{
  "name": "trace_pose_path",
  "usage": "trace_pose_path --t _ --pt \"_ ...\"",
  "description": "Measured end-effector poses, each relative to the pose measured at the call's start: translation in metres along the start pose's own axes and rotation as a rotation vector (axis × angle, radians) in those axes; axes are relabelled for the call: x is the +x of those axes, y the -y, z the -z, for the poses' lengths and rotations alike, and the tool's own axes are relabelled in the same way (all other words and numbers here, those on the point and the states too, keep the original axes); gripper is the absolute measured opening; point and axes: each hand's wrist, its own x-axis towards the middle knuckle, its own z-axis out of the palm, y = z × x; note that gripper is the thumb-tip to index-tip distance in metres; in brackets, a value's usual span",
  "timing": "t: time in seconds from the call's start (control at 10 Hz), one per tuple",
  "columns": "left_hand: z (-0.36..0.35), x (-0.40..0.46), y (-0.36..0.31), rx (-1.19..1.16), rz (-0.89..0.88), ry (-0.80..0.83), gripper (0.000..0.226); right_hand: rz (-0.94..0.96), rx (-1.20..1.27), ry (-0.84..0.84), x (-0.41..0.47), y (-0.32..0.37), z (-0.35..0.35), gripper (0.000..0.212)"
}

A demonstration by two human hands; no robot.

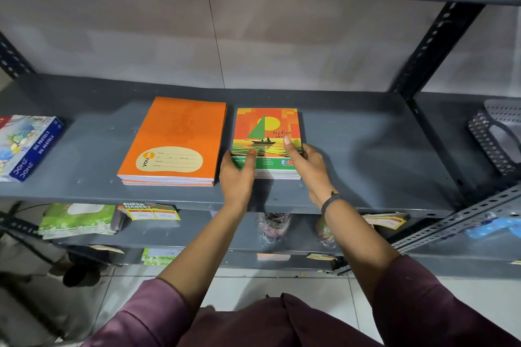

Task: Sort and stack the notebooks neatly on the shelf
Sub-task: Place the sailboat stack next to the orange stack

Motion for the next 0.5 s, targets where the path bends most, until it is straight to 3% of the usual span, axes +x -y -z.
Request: trace_pose_path --t 0.1,0.2,0.4,0.5 --pt "0.001 0.001 0.001 0.007 -0.015 0.002 0.045 0.017 0.013 0.006 0.001 -0.002 -0.001 0.048" --pt "0.007 -0.002 -0.001 0.031 -0.032 0.001 0.046 0.033 -0.123 -0.046 -0.002 0.000 -0.002 0.053" --pt "0.026 -0.004 -0.001 0.128 -0.168 0.045 0.041 0.324 -0.431 -0.281 -0.025 0.003 -0.008 0.041" --pt "0.041 -0.013 0.000 0.193 -0.296 0.056 0.043 0.474 -0.365 -0.378 -0.048 0.007 -0.021 0.032"
